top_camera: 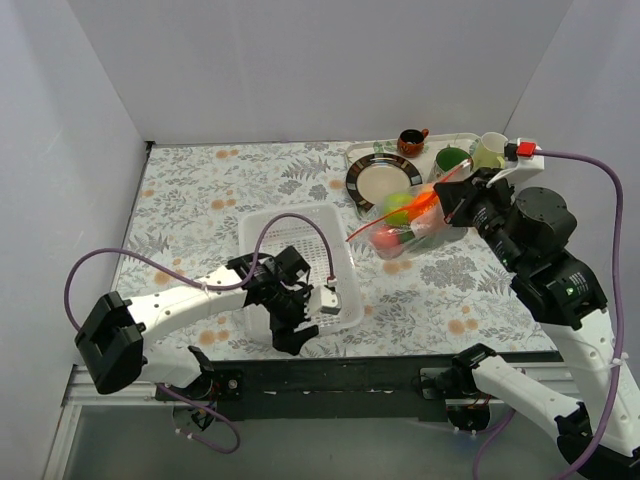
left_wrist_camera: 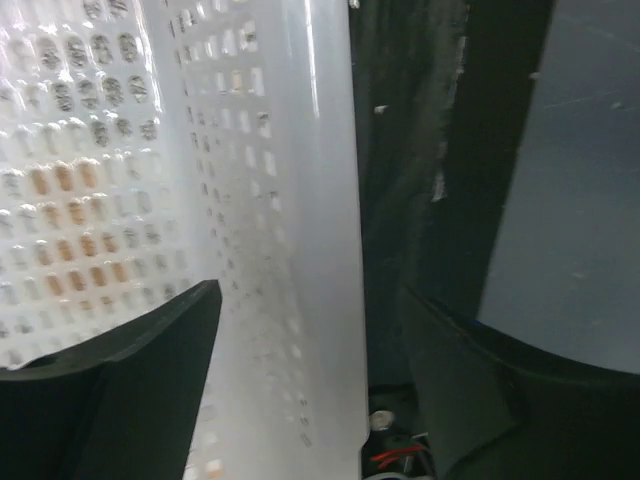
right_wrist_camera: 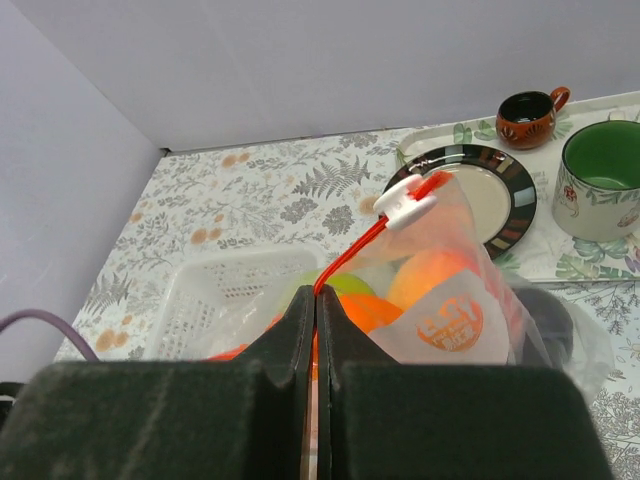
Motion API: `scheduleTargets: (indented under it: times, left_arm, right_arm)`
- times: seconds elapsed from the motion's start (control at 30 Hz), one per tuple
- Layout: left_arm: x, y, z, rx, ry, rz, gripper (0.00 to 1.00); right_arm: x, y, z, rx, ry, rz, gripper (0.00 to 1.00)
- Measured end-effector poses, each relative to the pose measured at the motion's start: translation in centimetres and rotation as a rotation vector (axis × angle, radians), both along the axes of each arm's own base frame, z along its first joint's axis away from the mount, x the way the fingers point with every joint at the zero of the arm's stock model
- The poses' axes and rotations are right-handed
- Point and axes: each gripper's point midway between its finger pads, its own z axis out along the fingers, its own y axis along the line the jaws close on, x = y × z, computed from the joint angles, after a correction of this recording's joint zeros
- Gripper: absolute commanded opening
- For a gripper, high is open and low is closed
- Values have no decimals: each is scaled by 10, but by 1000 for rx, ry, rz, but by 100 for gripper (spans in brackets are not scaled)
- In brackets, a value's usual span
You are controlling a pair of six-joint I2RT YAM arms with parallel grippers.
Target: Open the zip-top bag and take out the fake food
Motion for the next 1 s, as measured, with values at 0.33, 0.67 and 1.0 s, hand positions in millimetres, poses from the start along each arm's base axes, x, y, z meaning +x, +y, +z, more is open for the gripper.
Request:
scheduleTargets:
  times: [0.33,0.67,1.0]
  left_arm:
    - [-17,3,-4,65,-36,-103,98]
    - [152,14,204,-286,-748,315,98]
    - [248,271,98,183,-856,924,98]
  right_arm:
    - [21,11,-11,-15,38,-7,1]
    - [38,32,-24,-32,81,42,1]
    - [44,59,-20,-1,70,156,1]
